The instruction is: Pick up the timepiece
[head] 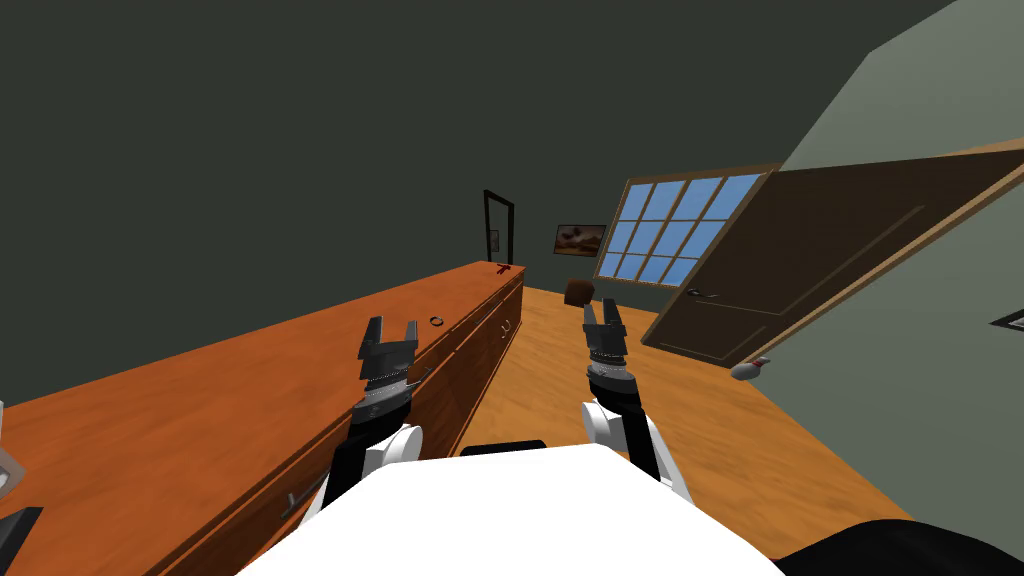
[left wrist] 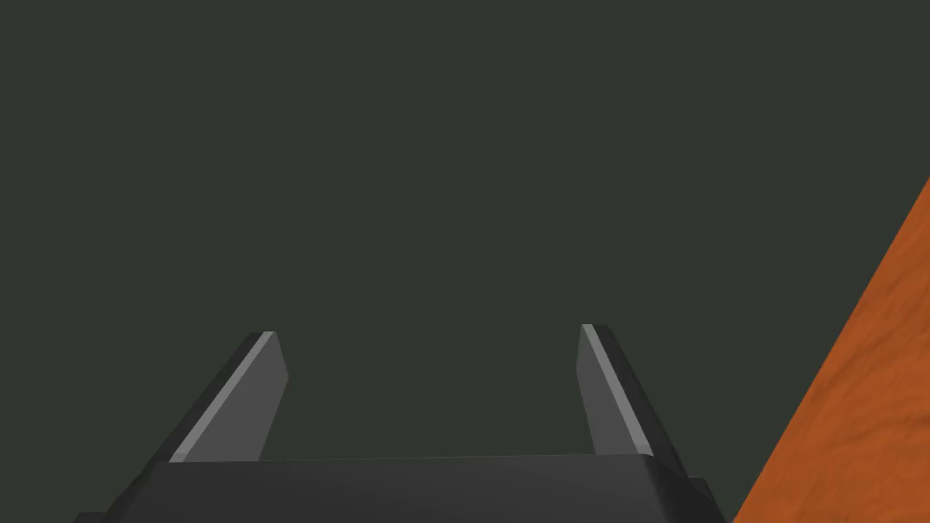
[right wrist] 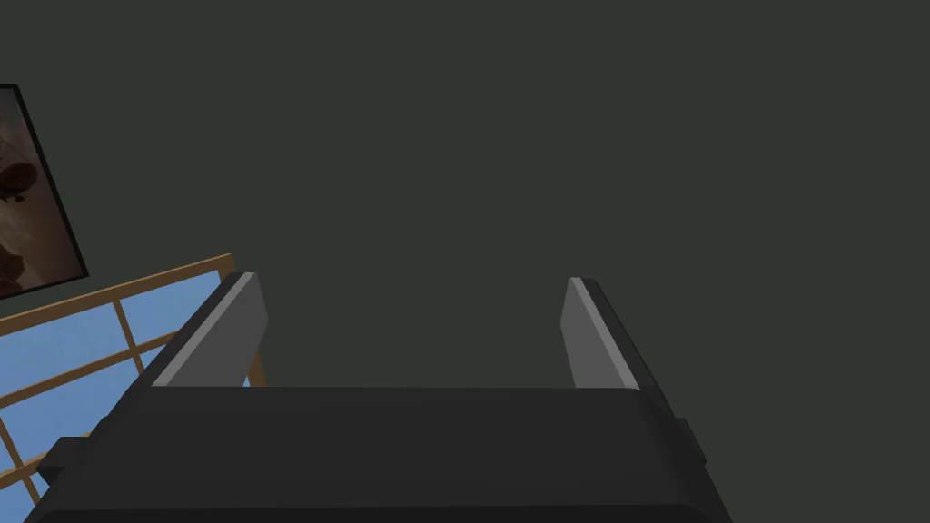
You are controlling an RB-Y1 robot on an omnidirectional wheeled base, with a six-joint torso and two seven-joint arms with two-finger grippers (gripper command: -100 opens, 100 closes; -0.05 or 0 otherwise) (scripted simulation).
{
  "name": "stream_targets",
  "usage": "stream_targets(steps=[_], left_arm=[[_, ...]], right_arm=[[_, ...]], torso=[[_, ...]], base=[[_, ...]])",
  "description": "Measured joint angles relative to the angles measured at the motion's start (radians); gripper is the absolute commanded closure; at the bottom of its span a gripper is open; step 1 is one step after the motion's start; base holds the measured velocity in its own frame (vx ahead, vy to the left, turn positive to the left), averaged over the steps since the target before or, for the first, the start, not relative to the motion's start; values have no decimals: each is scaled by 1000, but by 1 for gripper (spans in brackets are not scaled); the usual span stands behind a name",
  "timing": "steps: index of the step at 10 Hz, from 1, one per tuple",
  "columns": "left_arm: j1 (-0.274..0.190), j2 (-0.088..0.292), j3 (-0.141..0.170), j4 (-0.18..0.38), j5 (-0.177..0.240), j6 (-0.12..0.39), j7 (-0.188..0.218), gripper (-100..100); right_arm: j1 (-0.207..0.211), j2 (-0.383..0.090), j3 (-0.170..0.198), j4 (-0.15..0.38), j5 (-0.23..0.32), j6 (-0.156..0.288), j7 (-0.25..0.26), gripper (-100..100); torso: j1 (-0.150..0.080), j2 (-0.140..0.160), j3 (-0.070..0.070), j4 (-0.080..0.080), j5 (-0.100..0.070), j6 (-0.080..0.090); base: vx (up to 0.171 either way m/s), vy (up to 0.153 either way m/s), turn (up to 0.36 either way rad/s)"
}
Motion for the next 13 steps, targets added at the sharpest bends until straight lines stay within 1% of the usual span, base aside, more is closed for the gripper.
stream_targets(steps=[1, 2, 3, 5, 6, 7, 8, 9, 10, 13], left_arm=[[-2, 27, 3, -3, 1, 9, 0, -100], [-7, 57, 5, -10, 0, 29, -2, -100], [-15, 87, 11, -19, 1, 58, -4, -100], [-21, 130, 16, -30, 2, 96, -7, -100], [-31, 160, 25, -40, 5, 125, -10, -100], [-32, 177, 30, -46, 7, 148, -11, -100], [-39, 201, 37, -55, 10, 175, -13, -100], [-47, 212, 41, -58, 11, 201, -15, -100], [-54, 235, 51, -68, 15, 230, -17, -100], [-68, 275, 65, -86, 22, 315, -28, -100]], right_arm=[[0, 0, 0, 0, 0, 0, 0, 0], [0, 0, 0, 0, 0, 0, 0, 0], [0, 0, 0, 0, 0, 0, 0, 0], [0, 0, 0, 0, 0, 0, 0, 0], [0, 0, 0, 0, 0, 0, 0, 0], [0, 0, 0, 0, 0, 0, 0, 0], [0, 0, 0, 0, 0, 0, 0, 0], [0, 0, 0, 0, 0, 0, 0, 0], [0, 0, 0, 0, 0, 0, 0, 0], [0, 0, 0, 0, 0, 0, 0, 0]], torso=[[0, 0, 0, 0, 0, 0], [1, 1, 1, 0, 0, 0], [0, 1, 1, 0, 0, 0], [1, 1, 1, 0, 0, 0], [1, 1, 1, 0, 0, 0], [0, 1, 1, 0, 0, 0], [0, 1, 1, 0, 0, 0], [0, 1, 1, 0, 0, 0], [0, 1, 1, 0, 0, 0], [0, 1, 0, 0, 0, 0]], base=[[-18, 3, 56], [-25, 0, 58], [-17, 2, 15], [-20, 5, 50], [-20, 2, 28], [-20, -3, 44], [-14, -3, 23], [-14, -3, 49], [-12, -1, 23], [-12, -2, 38]])
